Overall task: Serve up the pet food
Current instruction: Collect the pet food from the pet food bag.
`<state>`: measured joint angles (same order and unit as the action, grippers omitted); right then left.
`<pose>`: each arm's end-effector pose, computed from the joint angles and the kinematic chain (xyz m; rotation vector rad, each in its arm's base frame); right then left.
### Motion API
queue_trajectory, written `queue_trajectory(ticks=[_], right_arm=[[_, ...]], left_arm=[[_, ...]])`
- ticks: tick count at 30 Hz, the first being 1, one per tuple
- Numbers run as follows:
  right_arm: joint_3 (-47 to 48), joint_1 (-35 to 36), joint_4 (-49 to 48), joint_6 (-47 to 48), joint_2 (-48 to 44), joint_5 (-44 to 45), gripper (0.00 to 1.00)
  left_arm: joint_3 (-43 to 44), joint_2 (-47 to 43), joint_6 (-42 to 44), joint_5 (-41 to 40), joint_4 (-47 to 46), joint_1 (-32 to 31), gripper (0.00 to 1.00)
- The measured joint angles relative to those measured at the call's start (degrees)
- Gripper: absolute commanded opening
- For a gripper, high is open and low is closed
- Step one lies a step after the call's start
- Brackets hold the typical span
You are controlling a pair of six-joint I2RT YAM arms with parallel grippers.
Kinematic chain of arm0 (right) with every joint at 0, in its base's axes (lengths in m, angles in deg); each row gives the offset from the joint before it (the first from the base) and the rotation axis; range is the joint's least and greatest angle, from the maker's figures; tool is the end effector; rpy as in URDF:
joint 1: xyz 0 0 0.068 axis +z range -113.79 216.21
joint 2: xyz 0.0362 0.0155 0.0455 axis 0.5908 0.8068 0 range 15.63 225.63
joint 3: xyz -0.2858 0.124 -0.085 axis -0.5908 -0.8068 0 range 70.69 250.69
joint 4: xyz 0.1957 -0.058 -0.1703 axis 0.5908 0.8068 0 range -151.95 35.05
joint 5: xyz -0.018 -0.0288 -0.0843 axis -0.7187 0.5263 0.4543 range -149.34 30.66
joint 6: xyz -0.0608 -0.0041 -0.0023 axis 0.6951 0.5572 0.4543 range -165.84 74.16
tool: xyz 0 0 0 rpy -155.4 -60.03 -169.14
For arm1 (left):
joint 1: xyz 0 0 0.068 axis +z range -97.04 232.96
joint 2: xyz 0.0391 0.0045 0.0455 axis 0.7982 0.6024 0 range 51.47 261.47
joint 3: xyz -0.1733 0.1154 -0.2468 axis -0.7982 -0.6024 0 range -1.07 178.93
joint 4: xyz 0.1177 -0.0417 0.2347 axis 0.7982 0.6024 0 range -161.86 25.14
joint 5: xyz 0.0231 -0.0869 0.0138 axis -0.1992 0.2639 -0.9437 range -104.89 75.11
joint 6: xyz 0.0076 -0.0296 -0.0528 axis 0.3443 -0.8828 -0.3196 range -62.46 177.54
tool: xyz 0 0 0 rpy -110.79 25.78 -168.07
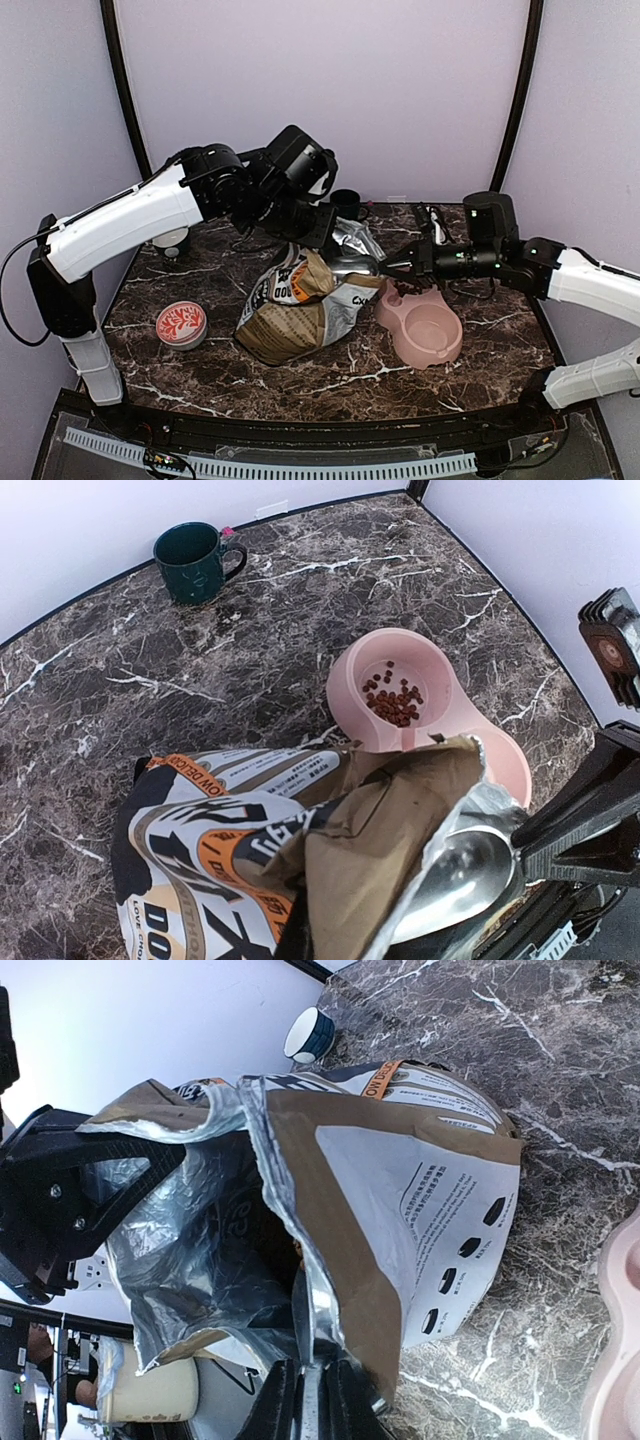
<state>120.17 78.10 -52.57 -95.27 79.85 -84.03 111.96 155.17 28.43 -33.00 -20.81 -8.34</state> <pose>0.1696 0.1777 0.3450 -0.1696 2.2566 1.3808 0.2136 -0.3607 0.4417 0.4786 2.2496 -0.4720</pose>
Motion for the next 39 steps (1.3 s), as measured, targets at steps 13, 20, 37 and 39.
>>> queue_trajectory(ticks=[13,20,37,39], right_arm=[[-2.16,-2.64,-1.92,-1.84,-3.8,-2.71,0.0],[-5.11,-4.7,-7.28,-5.79,-5.4,-5.51,0.0],[-10.51,-7.65,-23.23,-19.8,-5.46,-13.09,0.0],[-10.19,-7.82,-22.91,-19.65,-5.46,-13.2,0.0]], left_arm=[[-0.37,-0.44,0.44,-0.74,-0.11,0.0,0.0],[-0.37,-0.5,0.44,-0.74,-0.11,0.0,0.0],[-0.39,-1.6,0.44,-0.39,0.92,0.33,0.0],[-0.39,-1.62,0.46,-0.39,0.94,0.33,0.0]])
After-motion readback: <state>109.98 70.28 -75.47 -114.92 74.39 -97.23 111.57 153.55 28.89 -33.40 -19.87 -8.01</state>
